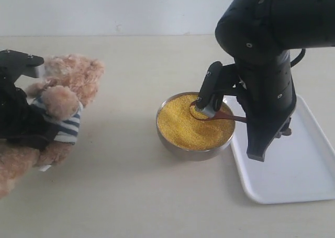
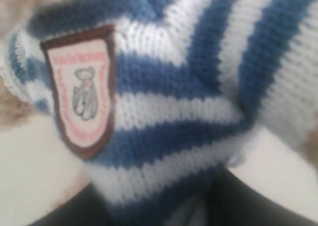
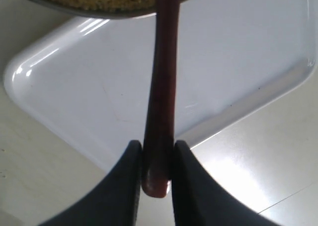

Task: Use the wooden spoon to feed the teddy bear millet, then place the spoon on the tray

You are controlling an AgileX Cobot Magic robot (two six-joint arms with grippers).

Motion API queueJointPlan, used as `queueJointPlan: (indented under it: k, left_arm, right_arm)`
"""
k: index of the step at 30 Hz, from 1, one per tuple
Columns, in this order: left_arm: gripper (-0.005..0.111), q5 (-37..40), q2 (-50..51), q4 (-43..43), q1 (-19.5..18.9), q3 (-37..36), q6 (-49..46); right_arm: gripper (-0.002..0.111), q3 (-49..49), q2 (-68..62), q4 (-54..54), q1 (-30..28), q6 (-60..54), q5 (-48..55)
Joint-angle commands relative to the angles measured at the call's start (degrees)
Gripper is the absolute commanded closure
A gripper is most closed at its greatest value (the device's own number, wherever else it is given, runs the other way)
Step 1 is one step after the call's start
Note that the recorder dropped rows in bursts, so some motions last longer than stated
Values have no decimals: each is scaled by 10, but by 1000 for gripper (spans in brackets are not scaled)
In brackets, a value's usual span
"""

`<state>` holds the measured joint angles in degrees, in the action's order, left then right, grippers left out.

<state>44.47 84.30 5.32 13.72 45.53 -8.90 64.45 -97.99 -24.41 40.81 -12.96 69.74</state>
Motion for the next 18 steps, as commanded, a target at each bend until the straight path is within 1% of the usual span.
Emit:
queueJointPlan:
  k: [1,4,8,11,14,18]
  left_arm:
    - [103,2,-6,-36,40,-2,36]
    - [103,19,-6,-64,58,-2,48]
    - [103,19,-6,-81,84,-2,59]
    - [103,8,-6,-136,105,-2,99]
    - [103,-18,-6,-175,108,-2,143]
    - [103,-64,-6,-161,108,-2,146]
  right_arm:
    - [109,3,8,12,-3,-2,2]
    - [109,3,15,16,-3,-3,2]
    - [109,3,30,16,-3,-4,2]
    - [109,3,38,17,-3,-5,2]
    - [109,3,41,17,-3,-5,2]
    - [109,3,41,18,-3,-3,2]
